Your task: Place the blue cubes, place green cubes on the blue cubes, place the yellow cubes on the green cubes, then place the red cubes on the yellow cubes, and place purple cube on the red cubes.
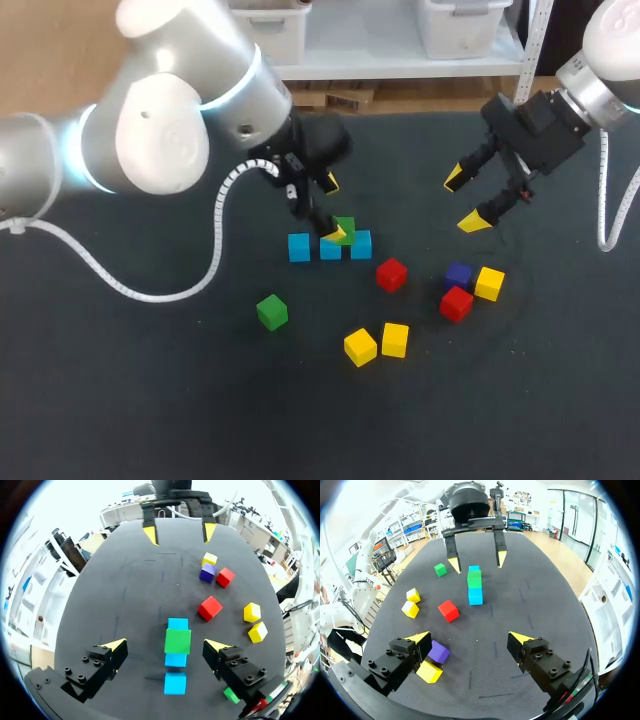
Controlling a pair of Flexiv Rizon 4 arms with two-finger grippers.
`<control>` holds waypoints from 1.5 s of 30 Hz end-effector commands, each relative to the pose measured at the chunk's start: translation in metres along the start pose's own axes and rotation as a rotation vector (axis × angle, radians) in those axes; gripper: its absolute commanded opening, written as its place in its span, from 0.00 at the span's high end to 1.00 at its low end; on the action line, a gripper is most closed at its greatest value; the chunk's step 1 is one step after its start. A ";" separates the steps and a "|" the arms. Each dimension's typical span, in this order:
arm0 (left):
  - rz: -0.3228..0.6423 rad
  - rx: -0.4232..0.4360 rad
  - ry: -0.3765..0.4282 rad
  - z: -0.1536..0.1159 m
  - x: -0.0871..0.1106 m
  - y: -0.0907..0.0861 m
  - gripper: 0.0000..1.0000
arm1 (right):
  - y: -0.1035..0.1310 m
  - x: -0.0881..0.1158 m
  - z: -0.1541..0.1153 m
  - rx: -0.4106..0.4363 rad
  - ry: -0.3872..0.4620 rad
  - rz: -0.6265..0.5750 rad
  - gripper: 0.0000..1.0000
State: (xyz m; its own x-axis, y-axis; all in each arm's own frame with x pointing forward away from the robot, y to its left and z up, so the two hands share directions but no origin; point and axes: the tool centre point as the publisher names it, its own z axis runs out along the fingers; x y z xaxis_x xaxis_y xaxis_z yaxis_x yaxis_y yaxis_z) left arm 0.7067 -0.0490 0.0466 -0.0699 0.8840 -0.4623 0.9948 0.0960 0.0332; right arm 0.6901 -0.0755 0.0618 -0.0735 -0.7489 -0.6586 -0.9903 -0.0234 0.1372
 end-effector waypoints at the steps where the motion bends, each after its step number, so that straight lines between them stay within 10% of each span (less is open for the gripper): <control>1: -0.027 -0.052 -0.009 -0.020 0.014 -0.013 0.00 | -0.001 0.000 0.000 -0.001 -0.002 -0.001 0.00; 18: -0.267 -0.149 0.050 -0.049 0.068 -0.055 0.00 | -0.001 0.000 0.000 -0.001 -0.002 -0.001 0.00; 45: -0.412 -0.090 0.081 -0.022 0.088 -0.123 0.00 | -0.001 0.000 0.000 -0.001 -0.002 -0.001 0.00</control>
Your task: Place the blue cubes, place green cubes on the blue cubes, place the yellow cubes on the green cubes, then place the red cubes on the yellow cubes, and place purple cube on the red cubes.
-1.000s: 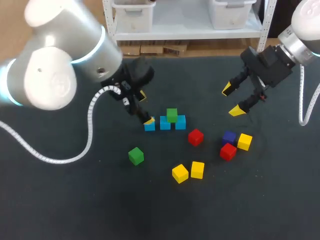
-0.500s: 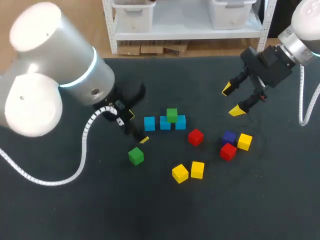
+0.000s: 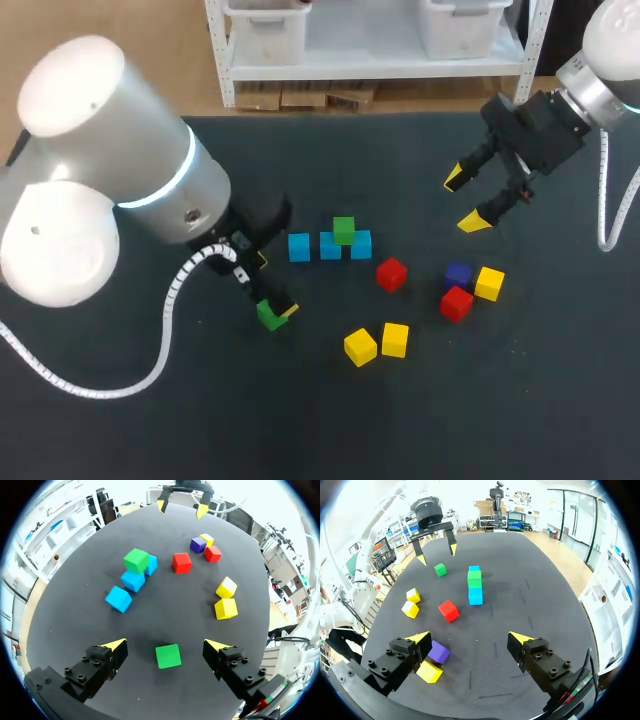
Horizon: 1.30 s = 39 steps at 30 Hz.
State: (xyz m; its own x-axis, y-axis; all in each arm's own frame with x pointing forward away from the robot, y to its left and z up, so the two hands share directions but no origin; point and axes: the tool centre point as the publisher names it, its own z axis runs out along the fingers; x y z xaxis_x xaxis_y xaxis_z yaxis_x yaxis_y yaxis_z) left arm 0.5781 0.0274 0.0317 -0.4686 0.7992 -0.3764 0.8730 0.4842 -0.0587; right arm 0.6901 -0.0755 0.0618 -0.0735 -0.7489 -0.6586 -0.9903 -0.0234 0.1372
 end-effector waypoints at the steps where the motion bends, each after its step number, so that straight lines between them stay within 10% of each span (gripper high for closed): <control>1: -0.003 0.002 -0.006 0.012 0.007 0.000 0.00 | -0.001 0.000 0.000 -0.001 -0.002 -0.001 0.00; 14: -0.048 -0.011 0.036 0.017 0.024 0.003 0.00 | -0.001 0.000 0.000 -0.001 -0.002 -0.001 0.00; 26: -0.048 0.014 0.048 0.022 0.026 -0.003 1.00 | -0.001 0.000 0.000 -0.001 -0.002 -0.001 0.00; 39: 0.075 0.002 0.016 -0.004 0.002 0.023 1.00 | -0.001 0.000 0.000 -0.001 -0.002 -0.001 0.00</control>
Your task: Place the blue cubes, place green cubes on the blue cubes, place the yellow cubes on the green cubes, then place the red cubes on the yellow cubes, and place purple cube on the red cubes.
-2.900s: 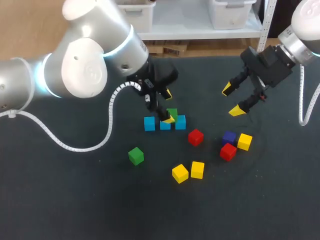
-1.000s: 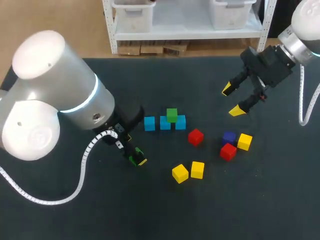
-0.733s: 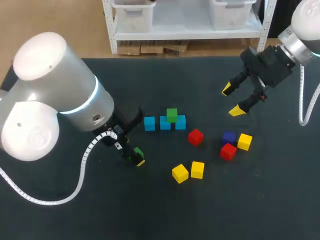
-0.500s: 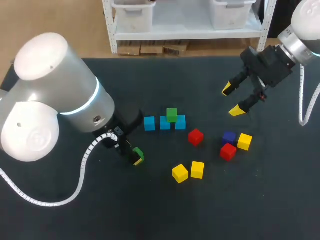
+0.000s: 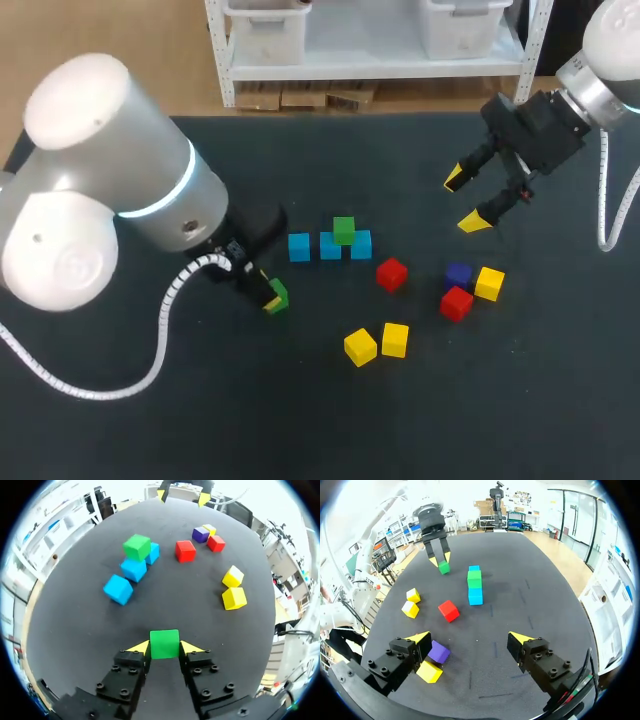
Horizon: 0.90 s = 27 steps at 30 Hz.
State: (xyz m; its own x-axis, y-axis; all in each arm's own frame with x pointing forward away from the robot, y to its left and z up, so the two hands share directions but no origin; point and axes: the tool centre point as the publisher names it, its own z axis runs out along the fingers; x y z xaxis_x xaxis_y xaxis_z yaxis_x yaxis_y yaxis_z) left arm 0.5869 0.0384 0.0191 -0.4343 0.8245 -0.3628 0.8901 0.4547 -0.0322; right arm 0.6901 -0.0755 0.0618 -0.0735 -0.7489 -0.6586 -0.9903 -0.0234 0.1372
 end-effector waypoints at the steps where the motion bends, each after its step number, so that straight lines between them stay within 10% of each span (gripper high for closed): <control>1: 0.054 0.013 -0.004 -0.016 -0.010 0.013 1.00 | -0.001 0.000 0.000 -0.001 -0.002 -0.001 0.00; 17: 0.449 0.028 -0.020 -0.020 -0.064 0.046 1.00 | -0.001 0.000 0.000 -0.001 -0.002 -0.001 0.00; 27: 0.537 0.059 -0.033 0.001 -0.091 0.054 1.00 | -0.001 0.000 0.000 -0.001 -0.002 -0.001 0.00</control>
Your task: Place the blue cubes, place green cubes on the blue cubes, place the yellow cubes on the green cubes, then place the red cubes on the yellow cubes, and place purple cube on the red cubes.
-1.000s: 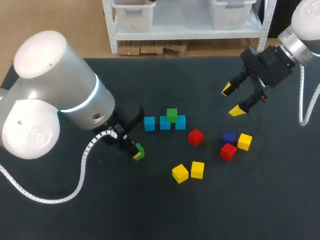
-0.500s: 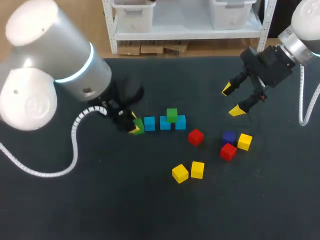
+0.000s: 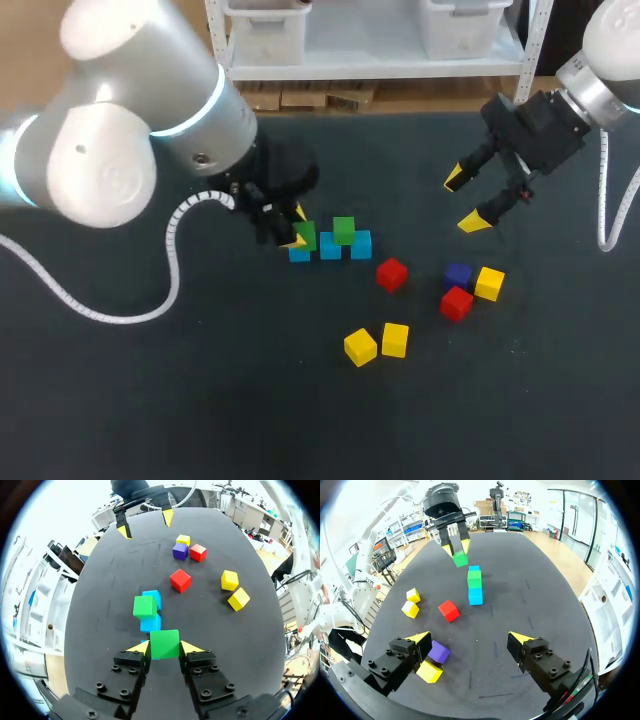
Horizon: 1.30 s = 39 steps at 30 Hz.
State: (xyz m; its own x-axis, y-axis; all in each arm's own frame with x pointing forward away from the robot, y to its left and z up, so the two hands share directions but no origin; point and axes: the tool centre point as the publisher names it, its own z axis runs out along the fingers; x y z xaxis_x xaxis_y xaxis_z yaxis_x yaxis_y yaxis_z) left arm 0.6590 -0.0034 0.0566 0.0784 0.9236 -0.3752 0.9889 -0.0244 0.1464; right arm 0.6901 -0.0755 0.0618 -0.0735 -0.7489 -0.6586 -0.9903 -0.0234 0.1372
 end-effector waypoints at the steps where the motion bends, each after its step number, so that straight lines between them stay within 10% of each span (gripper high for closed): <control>1: 0.011 0.039 0.000 0.014 -0.005 0.017 1.00 | -0.001 0.000 0.000 -0.001 -0.002 -0.001 0.00; 39: -0.016 0.062 0.009 0.024 0.003 0.021 1.00 | -0.001 0.000 0.000 -0.001 -0.002 -0.001 0.00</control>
State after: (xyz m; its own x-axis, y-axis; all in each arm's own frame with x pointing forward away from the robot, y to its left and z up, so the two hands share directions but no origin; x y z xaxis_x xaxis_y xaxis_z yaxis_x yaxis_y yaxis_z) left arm 0.6829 -0.0102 0.0361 0.0615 0.9268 -0.3705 0.9961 -0.0333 0.0820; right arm 0.6901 -0.0755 0.0618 -0.0735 -0.7489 -0.6586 -0.9903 -0.0234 0.1372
